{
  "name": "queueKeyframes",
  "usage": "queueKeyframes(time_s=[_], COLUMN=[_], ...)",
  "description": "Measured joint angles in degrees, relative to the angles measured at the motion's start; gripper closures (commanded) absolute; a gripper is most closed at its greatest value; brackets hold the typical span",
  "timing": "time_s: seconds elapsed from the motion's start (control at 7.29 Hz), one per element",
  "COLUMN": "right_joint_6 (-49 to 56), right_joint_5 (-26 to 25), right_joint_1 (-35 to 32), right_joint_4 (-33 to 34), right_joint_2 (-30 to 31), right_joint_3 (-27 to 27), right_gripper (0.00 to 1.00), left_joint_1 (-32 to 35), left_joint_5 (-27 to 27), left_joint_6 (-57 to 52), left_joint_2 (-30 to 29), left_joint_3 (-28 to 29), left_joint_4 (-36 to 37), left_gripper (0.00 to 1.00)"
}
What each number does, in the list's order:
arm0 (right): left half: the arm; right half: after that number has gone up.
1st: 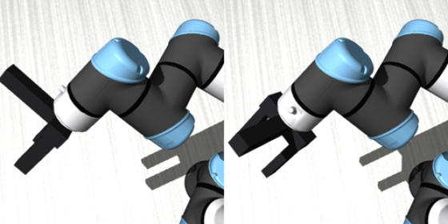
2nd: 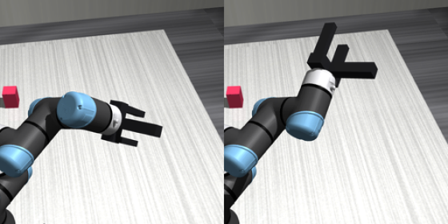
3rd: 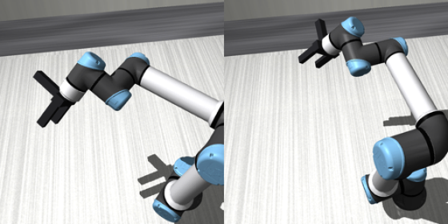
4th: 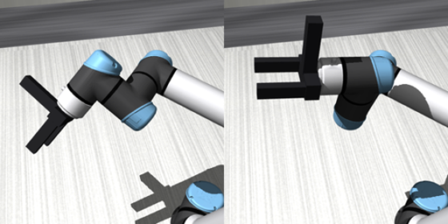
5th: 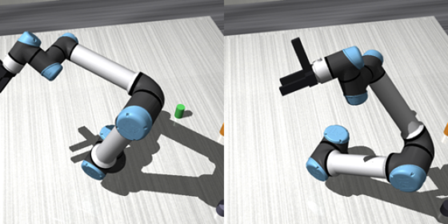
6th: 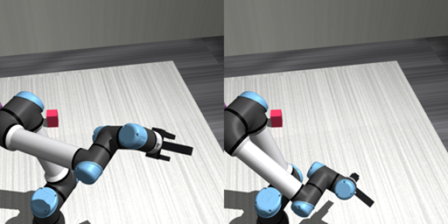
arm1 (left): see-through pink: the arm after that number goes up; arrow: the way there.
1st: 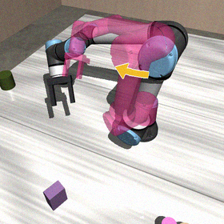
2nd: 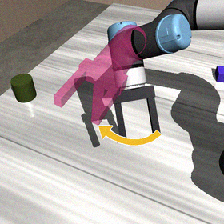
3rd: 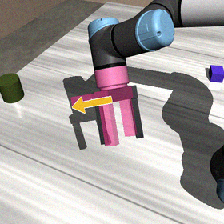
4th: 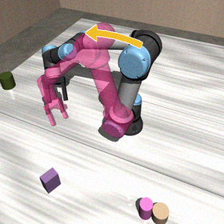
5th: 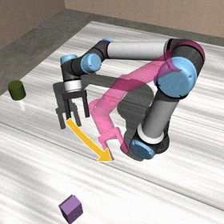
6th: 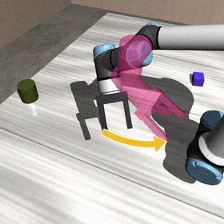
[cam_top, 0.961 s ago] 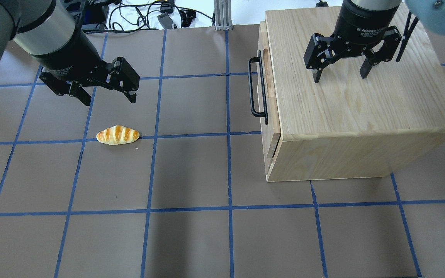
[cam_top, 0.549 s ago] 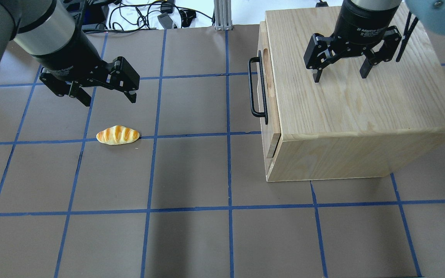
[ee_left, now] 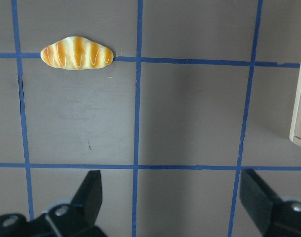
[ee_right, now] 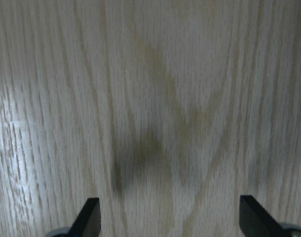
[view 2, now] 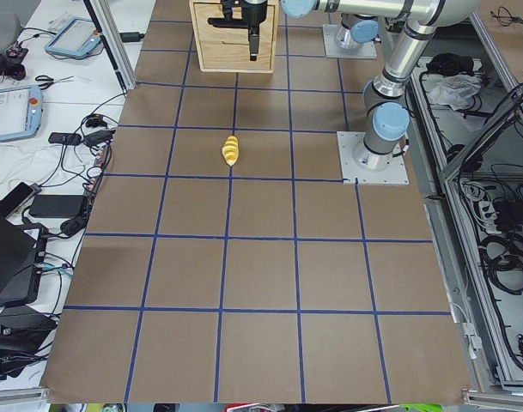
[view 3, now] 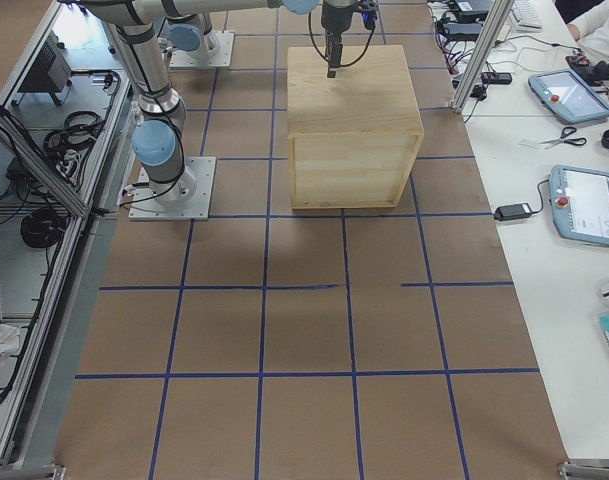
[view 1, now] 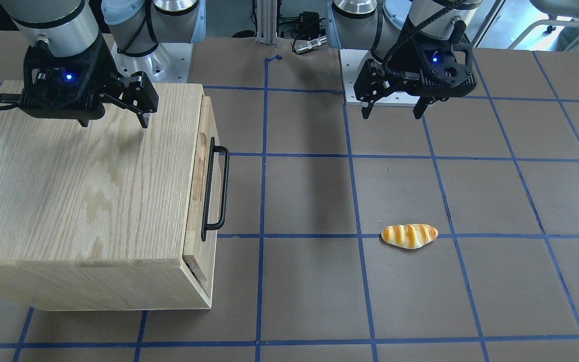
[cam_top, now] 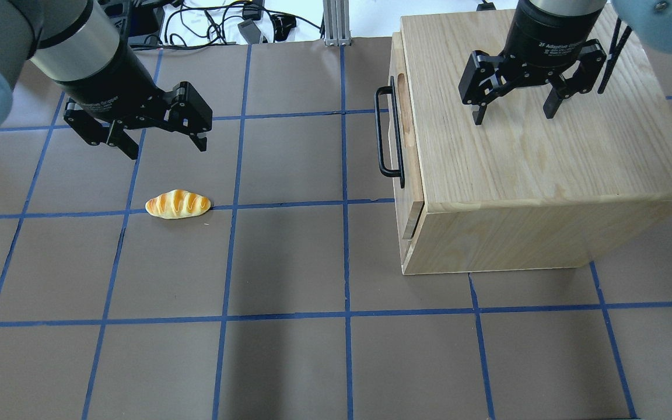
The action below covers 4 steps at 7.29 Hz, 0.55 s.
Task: Open upper drawer
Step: 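Move the left gripper toward the black drawer handle and hook it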
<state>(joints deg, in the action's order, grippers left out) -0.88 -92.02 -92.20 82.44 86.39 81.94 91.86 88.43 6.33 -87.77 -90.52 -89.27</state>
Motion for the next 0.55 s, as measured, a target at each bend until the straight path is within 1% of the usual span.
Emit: queueKeyframes(time_s=[0.14, 0.27, 0.41, 0.55], right_joint_6=[0.0, 0.0, 0.0, 0.0], right_joint_5=[0.0, 0.0, 0.0, 0.0], right_joint_1=[0.0, 0.0, 0.0, 0.0], right_joint_4=[0.0, 0.0, 0.0, 0.0], right_joint_2=[0.0, 0.0, 0.0, 0.0], right_joint_3=[0.0, 0.0, 0.0, 0.0], right_gripper=[0.0, 0.0, 0.0, 0.0], left_joint_1=[0.1, 0.2, 0.5, 1.0], left_joint_5=[0.0, -1.0, -4.0, -8.2], left_joint_6=[0.8, 1.6, 2.1, 2.4], left_joint_2=[-0.8, -1.7, -2.5, -3.3], left_joint_3=[0.0, 0.1, 0.1, 0.2], left_joint_4=[0.8, 1.1, 1.3, 2.6], left_gripper=[0.0, 0.0, 0.0, 0.0])
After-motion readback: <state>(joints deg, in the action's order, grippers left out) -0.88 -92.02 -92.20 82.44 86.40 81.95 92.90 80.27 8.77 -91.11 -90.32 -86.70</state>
